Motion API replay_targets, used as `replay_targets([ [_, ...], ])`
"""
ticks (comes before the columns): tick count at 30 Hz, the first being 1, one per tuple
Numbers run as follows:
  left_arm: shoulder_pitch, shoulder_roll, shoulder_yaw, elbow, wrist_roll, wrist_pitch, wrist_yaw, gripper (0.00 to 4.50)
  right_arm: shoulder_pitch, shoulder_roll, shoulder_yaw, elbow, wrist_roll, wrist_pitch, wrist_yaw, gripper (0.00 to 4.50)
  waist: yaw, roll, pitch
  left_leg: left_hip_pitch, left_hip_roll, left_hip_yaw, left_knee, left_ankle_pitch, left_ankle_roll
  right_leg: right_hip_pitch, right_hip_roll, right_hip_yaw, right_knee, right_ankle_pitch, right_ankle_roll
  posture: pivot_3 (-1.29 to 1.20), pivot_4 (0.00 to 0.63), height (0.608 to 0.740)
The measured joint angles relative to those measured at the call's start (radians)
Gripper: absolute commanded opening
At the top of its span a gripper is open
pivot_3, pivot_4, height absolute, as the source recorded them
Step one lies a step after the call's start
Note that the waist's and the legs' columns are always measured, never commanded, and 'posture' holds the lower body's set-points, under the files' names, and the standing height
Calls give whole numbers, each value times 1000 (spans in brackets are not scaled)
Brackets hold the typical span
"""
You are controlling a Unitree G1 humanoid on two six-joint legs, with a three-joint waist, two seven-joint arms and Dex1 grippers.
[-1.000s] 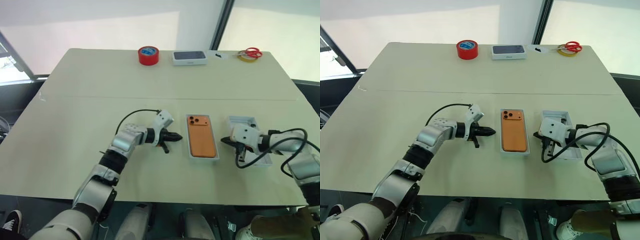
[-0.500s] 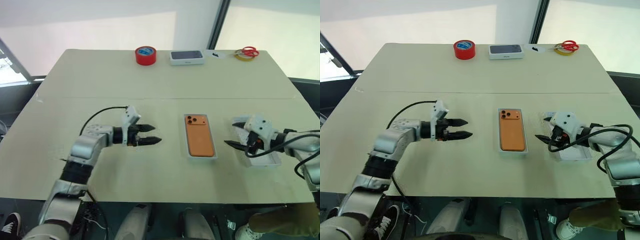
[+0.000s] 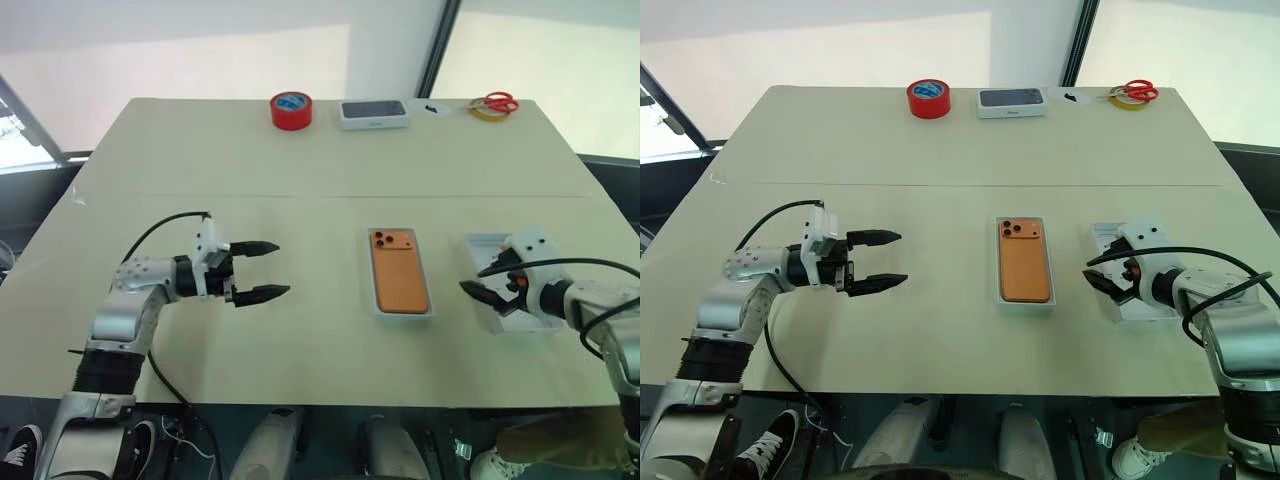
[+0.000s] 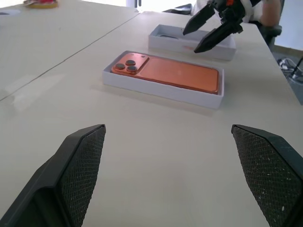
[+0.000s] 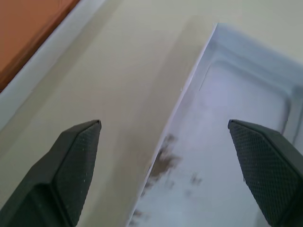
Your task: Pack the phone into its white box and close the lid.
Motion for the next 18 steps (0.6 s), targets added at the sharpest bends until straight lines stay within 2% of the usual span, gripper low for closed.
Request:
replay_targets([
  [1,13,5,0,0,0,-26,-13,4467,-6,-19,3,-29,28,97,1,4489,0,0,0,0,0,0,0,0,0,0,0,0,0,0,0,0,150,736],
  [5,25,8,0,0,0,-62,-28,4467,-53,-41,6,-42,82,268,1,4489,0,0,0,0,0,1,0,0,0,0,0,0,-1,0,0,0,150,736],
  [8,30,7,-5,-11,0,-71,-29,4467,-185,-40,14,-23,128,405,-3,4489,-4,1,0,-1,0,1,0,0,0,0,0,1,-1,0,0,0,150,736],
  [14,52,1,-8,-63,0,-71,-5,4467,-224,-51,68,44,192,454,-23,4489,0,1,0,-5,0,1,0,-1,1,-3,-1,0,-4,0,0,0,150,736],
  [17,79,-8,-27,-101,0,-68,18,4500,-266,-51,99,105,209,454,-48,3804,-2,1,0,-7,0,2,1,-1,2,-5,0,1,-3,2,3,0,150,736],
  [18,91,-9,-32,-117,0,-68,25,4500,-278,-51,106,122,214,454,-55,3293,-3,1,0,-7,0,2,1,-1,1,-5,0,1,-3,2,3,0,150,736],
])
